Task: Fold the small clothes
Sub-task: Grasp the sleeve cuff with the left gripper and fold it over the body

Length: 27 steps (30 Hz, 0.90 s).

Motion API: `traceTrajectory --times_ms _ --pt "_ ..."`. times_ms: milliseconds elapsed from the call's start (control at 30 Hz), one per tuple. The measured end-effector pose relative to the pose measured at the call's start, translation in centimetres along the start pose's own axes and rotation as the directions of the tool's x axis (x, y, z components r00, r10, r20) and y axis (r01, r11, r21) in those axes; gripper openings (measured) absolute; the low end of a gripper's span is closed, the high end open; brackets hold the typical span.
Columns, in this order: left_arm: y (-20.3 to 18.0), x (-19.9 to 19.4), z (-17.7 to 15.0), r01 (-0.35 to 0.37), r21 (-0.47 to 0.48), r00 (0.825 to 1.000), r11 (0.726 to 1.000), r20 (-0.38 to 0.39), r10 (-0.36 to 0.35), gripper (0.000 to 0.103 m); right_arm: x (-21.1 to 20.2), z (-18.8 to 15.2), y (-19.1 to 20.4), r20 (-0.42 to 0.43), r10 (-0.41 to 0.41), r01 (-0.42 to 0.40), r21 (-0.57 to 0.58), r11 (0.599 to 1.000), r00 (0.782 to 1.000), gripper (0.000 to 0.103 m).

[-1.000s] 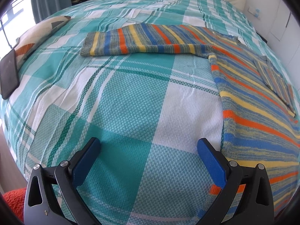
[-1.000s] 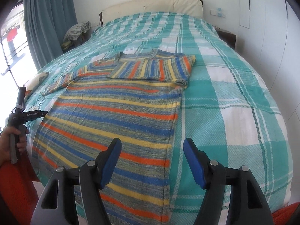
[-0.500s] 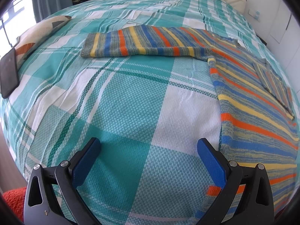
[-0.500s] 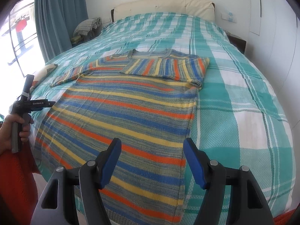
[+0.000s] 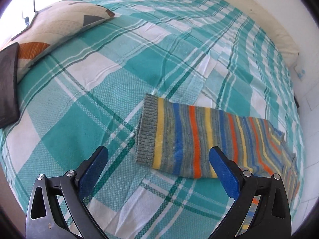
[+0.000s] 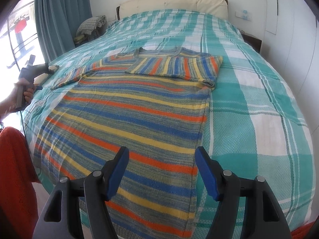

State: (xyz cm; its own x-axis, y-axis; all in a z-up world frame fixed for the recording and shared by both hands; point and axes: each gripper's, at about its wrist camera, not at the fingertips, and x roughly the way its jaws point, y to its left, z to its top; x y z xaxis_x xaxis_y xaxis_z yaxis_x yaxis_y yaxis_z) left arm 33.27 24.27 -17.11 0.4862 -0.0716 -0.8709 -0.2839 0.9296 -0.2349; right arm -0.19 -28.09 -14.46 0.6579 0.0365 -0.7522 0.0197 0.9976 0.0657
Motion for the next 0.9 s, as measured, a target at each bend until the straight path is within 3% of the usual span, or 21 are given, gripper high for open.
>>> traceTrajectory --times_ms 100,133,167,200,233,267,333,433,567,633,667,700,733,767,800,833,900 --pt "0.1 2.9 0.2 -0.117 -0.010 0.993 0.993 -0.026 0.117 0.097 0.4 0.0 0.2 -0.010 -0.002 0.002 -0.009 1.000 1.000 0.068" --pt "-0.2 3.0 0.1 -0.141 -0.001 0.990 0.990 -0.005 0.141 0.090 0.5 -0.1 0.2 -0.014 -0.001 0.001 -0.011 1.000 1.000 0.068" --pt "-0.8 2.7 0.0 -0.148 0.018 0.989 0.989 0.024 0.147 0.078 0.5 -0.1 0.2 -0.017 -0.001 0.000 -0.012 1.000 1.000 0.068" --pt "-1.6 2.5 0.1 -0.125 0.052 0.992 0.991 0.030 0.123 0.033 0.6 -0.2 0.1 -0.019 0.000 0.000 -0.013 1.000 1.000 0.068" --pt "-2.5 2.5 0.3 -0.079 0.085 0.997 0.993 0.002 0.079 0.006 0.6 -0.3 0.0 -0.020 0.001 -0.001 -0.012 1.000 1.000 0.068" --pt "-3.6 2.0 0.5 -0.056 0.114 0.998 0.992 -0.005 0.057 0.004 0.7 -0.3 -0.1 -0.021 0.003 -0.003 -0.010 1.000 1.000 0.068" --pt "-7.1 -0.5 0.9 -0.009 0.217 0.999 0.976 0.044 0.000 0.004 0.7 -0.3 -0.5 -0.019 0.010 -0.010 0.006 1.000 1.000 0.068" --pt "-14.0 -5.5 0.7 0.128 0.355 0.984 0.926 0.069 -0.163 0.004 0.5 -0.1 -1.2 -0.002 0.022 -0.022 0.040 0.999 1.000 0.068" --pt "-24.6 -11.6 -1.7 0.280 0.543 0.930 0.791 0.050 -0.363 0.004 0.5 0.1 -1.8 0.007 0.043 -0.043 0.070 0.997 0.999 0.068" --pt "-29.3 -12.9 -3.2 0.343 0.602 0.901 0.721 0.006 -0.433 0.006 0.5 0.1 -1.9 0.005 0.048 -0.048 0.075 0.996 0.999 0.068" --pt "-31.4 -12.8 -4.4 0.363 0.626 0.895 0.690 -0.028 -0.446 0.009 0.5 0.1 -2.0 0.006 0.052 -0.052 0.076 0.996 0.999 0.068" --pt "-33.4 -12.0 -5.5 0.385 0.650 0.893 0.656 -0.081 -0.444 0.023 0.3 0.0 -1.9 0.009 0.054 -0.054 0.076 0.996 0.999 0.068" --pt "-35.0 -10.7 -6.7 0.394 0.672 0.899 0.627 -0.140 -0.415 0.058 0.3 0.0 -1.9 0.011 0.054 -0.055 0.074 0.996 0.998 0.068" --pt "-36.2 -9.6 -7.7 0.369 0.691 0.916 0.622 -0.157 -0.369 0.071 0.2 0.1 -1.9 0.012 0.055 -0.056 0.073 0.996 0.998 0.068" --pt "-36.7 -8.9 -8.3 0.334 0.703 0.930 0.628 -0.137 -0.341 0.077 0.2 0.1 -1.9 0.012 0.058 -0.059 0.074 0.996 0.998 0.068" --pt "-36.7 -8.3 -8.4 0.316 0.701 0.935 0.639 -0.118 -0.333 0.077 0.1 0.0 -1.9 0.011 0.062 -0.063 0.075 0.995 0.998 0.068" --pt "-35.6 -7.0 -7.5 0.330 0.640 0.934 0.693 -0.118 -0.336 0.077 -0.2 -0.2 -1.9 0.014 0.073 -0.073 0.078 0.994 0.997 0.068"
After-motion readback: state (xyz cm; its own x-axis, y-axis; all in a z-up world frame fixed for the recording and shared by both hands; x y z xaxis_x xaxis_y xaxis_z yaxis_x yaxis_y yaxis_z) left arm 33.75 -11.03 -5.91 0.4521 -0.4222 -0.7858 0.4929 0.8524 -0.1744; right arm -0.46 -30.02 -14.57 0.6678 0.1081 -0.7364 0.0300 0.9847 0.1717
